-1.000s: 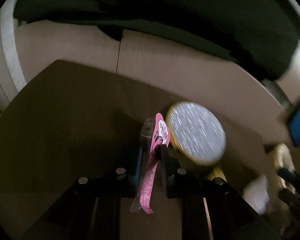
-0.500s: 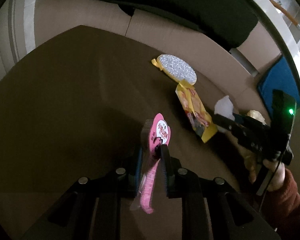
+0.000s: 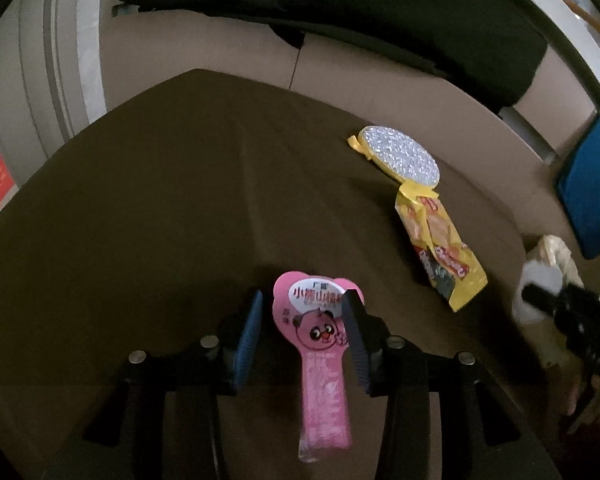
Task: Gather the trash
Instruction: 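Grasp the pink candy stick with the left gripper while the right gripper grasps the white tissue, then carry the candy stick and tissue over the bin with both grippers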
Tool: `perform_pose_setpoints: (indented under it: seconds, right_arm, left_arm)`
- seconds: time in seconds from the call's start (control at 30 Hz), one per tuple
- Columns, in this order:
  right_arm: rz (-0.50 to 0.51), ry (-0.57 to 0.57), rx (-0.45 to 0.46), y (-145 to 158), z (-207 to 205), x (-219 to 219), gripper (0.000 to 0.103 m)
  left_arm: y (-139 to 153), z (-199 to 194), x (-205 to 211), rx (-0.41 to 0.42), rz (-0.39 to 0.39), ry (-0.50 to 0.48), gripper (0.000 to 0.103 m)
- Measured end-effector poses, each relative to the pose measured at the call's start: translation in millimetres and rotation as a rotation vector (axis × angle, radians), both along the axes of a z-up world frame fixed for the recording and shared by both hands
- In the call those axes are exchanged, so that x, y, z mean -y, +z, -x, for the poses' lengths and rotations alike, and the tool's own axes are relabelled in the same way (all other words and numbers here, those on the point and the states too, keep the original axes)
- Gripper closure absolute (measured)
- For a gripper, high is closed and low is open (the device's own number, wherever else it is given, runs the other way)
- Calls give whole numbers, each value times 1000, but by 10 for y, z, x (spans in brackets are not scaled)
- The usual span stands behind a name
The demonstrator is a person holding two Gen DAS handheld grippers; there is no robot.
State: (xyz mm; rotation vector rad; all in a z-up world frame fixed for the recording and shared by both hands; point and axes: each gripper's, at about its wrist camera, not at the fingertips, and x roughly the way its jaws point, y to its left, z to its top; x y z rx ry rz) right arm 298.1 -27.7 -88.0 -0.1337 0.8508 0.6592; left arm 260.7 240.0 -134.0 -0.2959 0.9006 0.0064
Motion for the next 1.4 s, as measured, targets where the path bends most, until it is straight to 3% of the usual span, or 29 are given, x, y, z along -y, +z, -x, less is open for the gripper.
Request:
perform_pose_setpoints:
  seconds: [0.1, 0.17, 0.23, 0.27, 0.3, 0.37, 0.6, 0.8, 1.0, 1.17, 1.4]
  right_arm:
    - [-7, -3, -4, -40, 60, 67, 91]
    - [-16, -7, -4, -71, 100, 111, 91]
    - [-23, -11, -3, -90, 113, 131, 89]
    - [-23, -10, -1, -102, 135, 143, 86]
    - [-21, -8, 1, -112, 142, 146, 74]
    - [-14, 3, 9, -133, 183, 155, 56]
    - [-16, 11, 25, -163, 237, 218, 55]
    - [-41, -74, 48, -155, 258, 372, 53]
    - [-20, -109, 70, -151, 273, 494, 50]
    - [-14, -93, 166, 6, 332, 472, 50]
    - [94, -32, 126, -133, 118, 254, 50]
  left_arm:
    - [-16, -25, 43, -21, 21, -2, 61]
    - [-11, -24, 125, -34, -10, -4, 64]
    - [-27, -16, 213, -46, -8, -35, 79]
    - [-31, 4, 244, -48, -5, -39, 86]
    - [-32, 29, 272, -45, -1, -38, 89]
    - [-18, 89, 337, -31, -7, -33, 89]
    - [194, 326, 509, 61, -47, -31, 89]
    - [410, 466, 602, 123, -66, -49, 89]
    - [367, 462, 622, 111, -43, -50, 89]
    - [290, 465, 619, 92, -38, -45, 89]
    - [244, 458, 592, 76, -21, -34, 89]
